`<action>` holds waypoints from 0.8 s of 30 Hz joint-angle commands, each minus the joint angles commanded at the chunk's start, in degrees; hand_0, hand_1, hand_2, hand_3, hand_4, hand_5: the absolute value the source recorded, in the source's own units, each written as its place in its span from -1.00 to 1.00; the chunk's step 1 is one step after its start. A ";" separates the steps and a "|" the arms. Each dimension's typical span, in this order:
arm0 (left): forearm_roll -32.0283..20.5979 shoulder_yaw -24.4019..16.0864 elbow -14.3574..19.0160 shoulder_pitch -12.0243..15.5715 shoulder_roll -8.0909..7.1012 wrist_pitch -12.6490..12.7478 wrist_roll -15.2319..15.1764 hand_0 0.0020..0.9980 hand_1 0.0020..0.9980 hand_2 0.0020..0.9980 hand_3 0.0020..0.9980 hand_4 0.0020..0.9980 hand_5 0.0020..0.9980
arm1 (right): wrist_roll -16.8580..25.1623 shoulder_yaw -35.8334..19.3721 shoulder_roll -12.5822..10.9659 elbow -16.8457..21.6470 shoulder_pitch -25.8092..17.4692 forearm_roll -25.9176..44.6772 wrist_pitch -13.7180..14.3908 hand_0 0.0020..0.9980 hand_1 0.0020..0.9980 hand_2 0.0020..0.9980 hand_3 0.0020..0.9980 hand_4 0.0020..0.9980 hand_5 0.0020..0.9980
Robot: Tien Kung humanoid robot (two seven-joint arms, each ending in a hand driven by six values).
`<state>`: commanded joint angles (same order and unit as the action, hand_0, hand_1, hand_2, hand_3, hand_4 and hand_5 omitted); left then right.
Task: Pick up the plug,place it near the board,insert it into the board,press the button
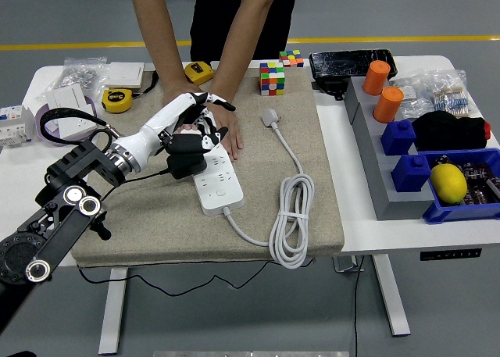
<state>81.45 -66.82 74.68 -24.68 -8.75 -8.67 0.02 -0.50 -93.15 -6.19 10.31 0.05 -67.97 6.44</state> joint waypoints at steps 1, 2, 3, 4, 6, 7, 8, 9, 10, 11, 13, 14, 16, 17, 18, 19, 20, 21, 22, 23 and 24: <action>-2.23 -0.27 -1.72 -0.93 0.52 0.55 -0.10 0.52 0.71 0.66 0.62 0.95 -0.56 | -0.02 -0.01 0.01 0.00 0.00 0.01 0.02 0.96 0.88 0.73 0.68 1.00 0.90; -4.81 -0.40 -2.94 -1.43 0.81 0.77 -0.12 0.52 0.71 0.66 0.62 0.95 -0.56 | -0.03 0.02 0.00 0.00 0.00 0.03 0.02 0.96 0.88 0.73 0.68 1.00 0.90; -7.49 -0.59 -4.64 -2.09 1.20 0.94 -0.09 0.52 0.71 0.66 0.62 0.95 -0.56 | -0.04 0.10 -0.01 0.00 0.01 0.08 0.02 0.96 0.88 0.73 0.68 1.00 0.90; -8.41 -0.69 -6.30 -2.80 1.59 0.95 -0.06 0.52 0.71 0.66 0.62 0.95 -0.56 | -0.06 0.11 -0.01 0.00 0.03 0.09 0.03 0.96 0.88 0.73 0.68 1.00 0.90; -8.28 -0.66 -8.71 -3.38 1.85 0.89 -0.07 0.83 0.90 0.77 0.66 1.00 -0.45 | -0.07 0.15 -0.01 0.00 0.04 0.10 0.02 0.96 0.88 0.73 0.68 1.00 0.90; -7.41 -0.43 -9.77 -3.66 1.86 0.72 -0.07 0.83 0.90 0.77 0.66 1.00 -0.45 | -0.04 0.16 -0.01 0.00 0.06 0.13 0.02 0.96 0.88 0.73 0.68 1.00 0.90; -6.61 -0.26 -10.82 -3.85 1.85 0.60 -0.07 0.83 0.90 0.77 0.66 1.00 -0.45 | -0.02 0.16 -0.01 0.00 0.08 0.14 0.02 0.96 0.88 0.73 0.68 1.00 0.90; -5.22 0.04 -12.08 -4.11 1.85 0.30 -0.15 0.83 0.90 0.77 0.66 1.00 -0.45 | -0.02 0.18 0.00 0.00 0.08 0.15 0.01 0.96 0.88 0.73 0.68 1.00 0.90; -3.57 0.30 -13.40 -4.32 1.85 0.08 -0.28 0.83 0.90 0.77 0.66 1.00 -0.45 | -0.01 0.20 0.01 0.00 0.08 0.17 0.00 0.96 0.88 0.73 0.68 1.00 0.90; -1.85 0.49 -14.55 -4.47 1.84 -0.03 -0.43 0.93 0.91 0.75 0.63 1.00 -0.45 | 0.00 0.21 0.02 0.00 0.08 0.21 0.00 0.96 0.88 0.73 0.68 1.00 0.90; 0.97 0.72 -15.95 -4.63 1.83 -0.21 -0.62 0.93 0.91 0.75 0.63 1.00 -0.45 | 0.01 0.22 0.04 0.00 0.08 0.22 0.00 0.96 0.88 0.73 0.68 1.00 0.90; 3.02 0.91 -16.92 -4.74 1.75 -0.10 -0.89 0.93 0.91 0.75 0.63 1.00 -0.45 | 0.00 0.27 0.04 0.00 0.06 0.29 -0.01 0.96 0.88 0.73 0.68 1.00 0.90; 7.48 1.15 -18.30 -4.85 1.62 0.02 -1.31 0.93 0.91 0.75 0.63 1.00 -0.45 | 0.00 0.32 0.02 0.00 0.02 0.37 0.00 0.96 0.88 0.73 0.68 1.00 0.90; 9.36 1.19 -18.79 -4.90 1.58 0.17 -1.51 0.93 0.89 0.69 0.61 1.00 -0.45 | 0.01 0.35 0.00 0.00 0.01 0.40 0.00 0.96 0.87 0.73 0.68 1.00 0.90; 11.11 1.21 -19.26 -4.95 1.54 0.38 -1.75 0.93 0.89 0.69 0.61 1.00 -0.45 | 0.00 0.39 -0.03 0.00 0.00 0.42 0.00 0.96 0.87 0.73 0.68 1.00 0.90; 13.14 1.23 -19.79 -5.00 1.50 0.64 -2.04 0.93 0.89 0.69 0.61 1.00 -0.45 | 0.00 0.42 -0.05 0.00 -0.02 0.44 0.00 0.96 0.87 0.73 0.68 1.00 0.90; 14.33 1.21 -20.23 -5.06 1.48 0.91 -2.32 0.93 0.89 0.69 0.61 1.00 -0.45 | 0.00 0.45 -0.08 0.00 -0.03 0.44 -0.01 0.96 0.87 0.73 0.68 1.00 0.90; 16.31 1.16 -20.76 -5.13 1.48 1.27 -2.68 0.93 0.89 0.69 0.61 1.00 -0.45 | -0.01 0.48 -0.10 0.00 -0.05 0.43 -0.02 0.96 0.87 0.73 0.68 1.00 0.90; 18.16 1.12 -21.34 -5.22 1.47 1.61 -3.04 0.93 0.89 0.69 0.61 1.00 -0.45 | -0.01 0.51 -0.12 0.00 -0.05 0.44 -0.03 0.96 0.87 0.73 0.68 1.00 0.90; 19.39 1.10 -21.55 -5.25 1.47 1.74 -3.17 0.91 0.86 0.67 0.59 1.00 -0.45 | 0.00 0.52 -0.13 0.00 -0.05 0.45 -0.04 0.96 0.88 0.73 0.68 1.00 0.90; 21.04 1.15 -21.91 -5.26 1.42 2.14 -3.50 0.91 0.86 0.67 0.59 1.00 -0.45 | 0.01 0.52 -0.12 0.00 -0.06 0.47 -0.04 0.96 0.88 0.73 0.68 1.00 0.90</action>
<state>102.49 -65.68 52.77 -29.94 -7.33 -6.54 -3.48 -0.49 -92.63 -6.31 10.31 -0.01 -67.50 6.39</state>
